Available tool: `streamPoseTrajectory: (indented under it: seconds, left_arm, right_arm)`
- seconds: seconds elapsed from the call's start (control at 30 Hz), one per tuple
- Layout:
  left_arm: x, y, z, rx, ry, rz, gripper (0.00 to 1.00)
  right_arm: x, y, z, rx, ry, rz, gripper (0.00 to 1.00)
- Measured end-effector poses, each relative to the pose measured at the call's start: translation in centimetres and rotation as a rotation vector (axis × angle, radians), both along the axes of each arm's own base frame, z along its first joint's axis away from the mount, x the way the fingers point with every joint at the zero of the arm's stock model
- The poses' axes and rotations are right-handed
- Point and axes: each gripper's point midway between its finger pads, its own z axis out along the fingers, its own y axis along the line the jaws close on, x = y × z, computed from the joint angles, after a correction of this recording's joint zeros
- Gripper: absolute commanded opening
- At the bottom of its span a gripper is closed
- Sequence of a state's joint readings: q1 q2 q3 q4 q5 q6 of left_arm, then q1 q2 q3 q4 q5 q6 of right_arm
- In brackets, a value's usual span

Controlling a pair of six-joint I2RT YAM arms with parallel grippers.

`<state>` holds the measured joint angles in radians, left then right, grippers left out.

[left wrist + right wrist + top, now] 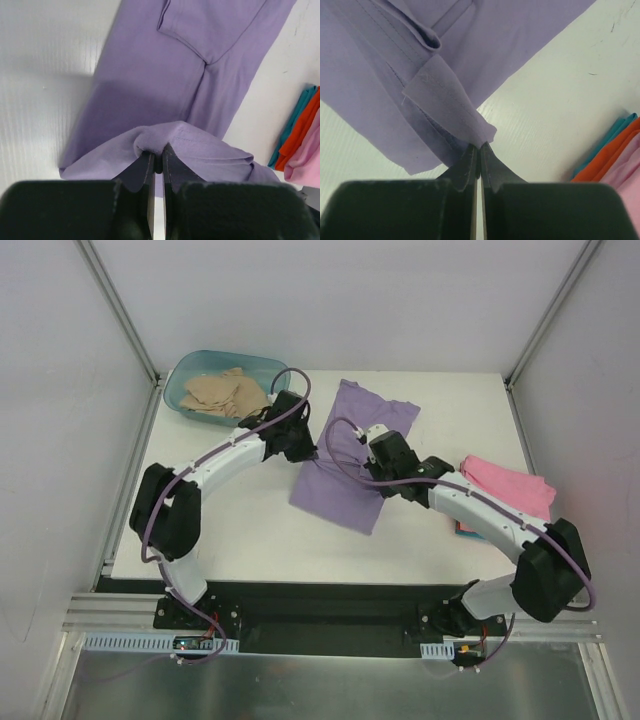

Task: Fold and stack the t-shirts
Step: Fold the folded rectangular tshirt in 1/3 of the way

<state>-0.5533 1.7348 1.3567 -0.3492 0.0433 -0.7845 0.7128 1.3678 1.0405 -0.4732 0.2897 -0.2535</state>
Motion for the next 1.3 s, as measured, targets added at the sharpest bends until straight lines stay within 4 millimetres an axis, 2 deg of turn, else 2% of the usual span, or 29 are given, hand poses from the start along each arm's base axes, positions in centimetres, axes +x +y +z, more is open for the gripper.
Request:
streamPoseTrajectory:
  seconds: [0.2,0.57,0.63,0.73,0.77,0.8,0.83,0.87,0.9,0.93,1.0,1.13,1.2,1.3]
  left_arm:
    - [2.6,0.1,-1.4,0.004,0.023,0.002,0.00]
    - [4.4,-0.3,-5.3,0.022,0.089,-0.032,0.13]
    - [4.8,-0.4,-5.7,0.022,0.095,-0.037,0.16]
    - [5.4,-0.6,-6.2,0.019,0.099,-0.052,0.43]
    - [5.5,-0.7,-6.3,0.019,0.098,-0.061,0.52]
    - [5.6,-0.8,-6.3,0.019,0.096,-0.068,0.68]
    - [5.5,-0.8,-6.4,0.021,0.098,-0.072,0.77]
    - [5.4,-0.7,-6.4,0.024,0.100,-0.078,0.83]
    - [5.4,-0.8,-6.3,0.023,0.097,-0.083,0.99]
    - [5.3,-0.8,-6.2,0.023,0.096,-0.088,0.99]
    - [4.9,-0.5,-5.9,0.024,0.088,-0.094,0.99]
    - [2.3,1.1,-4.1,0.033,0.075,-0.083,0.99]
    - [0.3,2.4,-2.5,0.032,0.050,-0.074,0.99]
    - [-2.5,4.5,-0.2,0.029,-0.005,-0.049,0.99]
  right_arm:
    - [3.0,-0.1,-1.8,0.009,0.035,-0.039,0.01]
    - [5.3,0.1,-4.7,0.034,0.108,-0.070,0.02]
    - [5.4,0.1,-5.3,0.034,0.123,-0.081,0.20]
    - [5.6,-0.1,-6.1,0.040,0.145,-0.111,0.45]
    - [5.6,-0.2,-6.2,0.040,0.149,-0.118,0.61]
    - [5.7,-0.2,-6.2,0.041,0.151,-0.125,0.63]
    - [5.8,-0.2,-6.2,0.044,0.154,-0.135,0.66]
    - [6.0,-0.3,-6.1,0.039,0.151,-0.140,0.73]
    - [6.2,-0.3,-5.8,0.039,0.148,-0.146,0.82]
    - [6.3,-0.3,-5.6,0.043,0.143,-0.155,0.97]
    - [6.6,-0.4,-4.9,0.050,0.128,-0.172,0.97]
    - [5.9,-0.3,-3.4,0.096,0.110,-0.176,0.97]
    - [4.7,0.0,-2.3,0.156,0.107,-0.156,0.97]
    - [2.5,1.6,-1.1,0.285,0.129,-0.091,0.97]
